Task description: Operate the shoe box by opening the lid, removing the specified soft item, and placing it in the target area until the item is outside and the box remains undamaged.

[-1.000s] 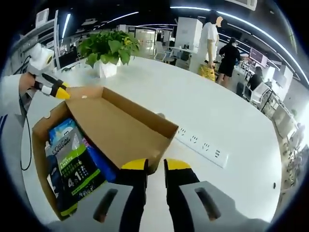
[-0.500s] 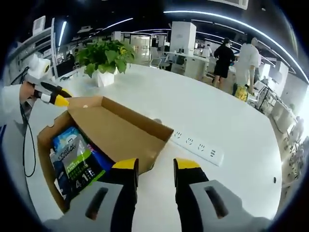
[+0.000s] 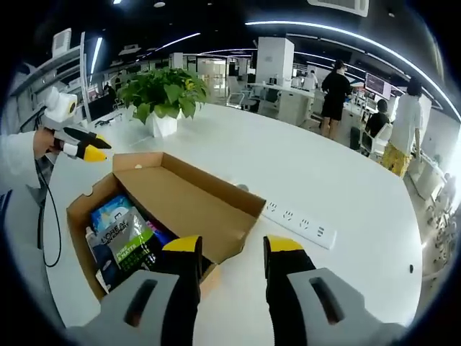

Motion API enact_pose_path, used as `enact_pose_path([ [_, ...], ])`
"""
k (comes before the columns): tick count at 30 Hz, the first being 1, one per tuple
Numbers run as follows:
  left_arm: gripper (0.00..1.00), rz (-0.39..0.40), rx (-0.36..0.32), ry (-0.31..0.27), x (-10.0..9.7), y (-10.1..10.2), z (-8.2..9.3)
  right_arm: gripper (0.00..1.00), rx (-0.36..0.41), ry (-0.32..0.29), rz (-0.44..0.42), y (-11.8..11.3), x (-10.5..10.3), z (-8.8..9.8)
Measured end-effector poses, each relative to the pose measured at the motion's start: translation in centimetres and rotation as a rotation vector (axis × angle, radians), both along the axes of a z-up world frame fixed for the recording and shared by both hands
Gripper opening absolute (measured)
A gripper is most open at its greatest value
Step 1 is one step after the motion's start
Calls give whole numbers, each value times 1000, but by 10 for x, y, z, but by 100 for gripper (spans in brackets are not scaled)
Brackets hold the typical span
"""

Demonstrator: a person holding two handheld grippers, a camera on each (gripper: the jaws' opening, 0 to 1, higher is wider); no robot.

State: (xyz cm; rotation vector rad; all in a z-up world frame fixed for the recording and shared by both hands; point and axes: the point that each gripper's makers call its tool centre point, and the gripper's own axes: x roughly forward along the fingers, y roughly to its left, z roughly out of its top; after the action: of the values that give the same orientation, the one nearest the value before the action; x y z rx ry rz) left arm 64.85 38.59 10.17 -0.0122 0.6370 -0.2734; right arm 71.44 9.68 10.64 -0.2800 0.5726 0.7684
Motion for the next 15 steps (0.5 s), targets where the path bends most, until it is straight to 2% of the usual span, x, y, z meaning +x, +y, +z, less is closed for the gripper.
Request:
enact_pose_path([
  [10,37,-41,-32,-25,-10,-16,11,33,20,-14,22,6,-16,9],
  [15,40,-54,-53,-40,-15,-23,17,34,29,-12,26,6,-24,12],
])
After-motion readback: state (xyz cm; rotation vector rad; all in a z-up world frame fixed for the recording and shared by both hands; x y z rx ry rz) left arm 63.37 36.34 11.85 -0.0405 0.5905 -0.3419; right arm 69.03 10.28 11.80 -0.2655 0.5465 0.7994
